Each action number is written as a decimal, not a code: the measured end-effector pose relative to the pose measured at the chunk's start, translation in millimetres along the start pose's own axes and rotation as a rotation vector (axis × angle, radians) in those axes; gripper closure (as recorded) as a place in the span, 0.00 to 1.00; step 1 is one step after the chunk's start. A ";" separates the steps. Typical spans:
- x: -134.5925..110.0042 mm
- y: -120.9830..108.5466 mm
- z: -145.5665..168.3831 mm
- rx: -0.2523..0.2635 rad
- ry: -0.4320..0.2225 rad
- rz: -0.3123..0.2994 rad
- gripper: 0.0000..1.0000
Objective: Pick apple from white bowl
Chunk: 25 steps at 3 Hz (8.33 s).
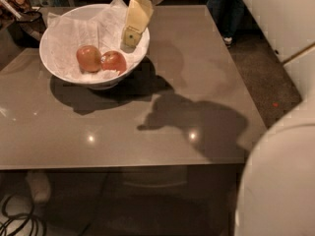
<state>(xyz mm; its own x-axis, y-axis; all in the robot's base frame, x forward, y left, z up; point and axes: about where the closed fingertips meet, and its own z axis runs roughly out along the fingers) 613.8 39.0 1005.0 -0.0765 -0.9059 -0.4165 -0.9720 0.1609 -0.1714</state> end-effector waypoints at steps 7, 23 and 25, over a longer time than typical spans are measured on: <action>-57.2 -21.4 96.7 -0.186 0.008 0.296 0.13; -24.1 -23.4 165.5 -0.242 0.170 0.387 0.31; -33.3 -19.5 160.0 -0.204 0.171 0.312 0.77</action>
Offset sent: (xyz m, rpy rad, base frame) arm 0.0386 0.0345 -0.0308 0.0548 0.2216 -0.0308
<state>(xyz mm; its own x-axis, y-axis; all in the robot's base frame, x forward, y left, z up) 670.9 128.7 879.3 -0.3939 -0.8807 -0.2630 -0.9190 0.3729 0.1277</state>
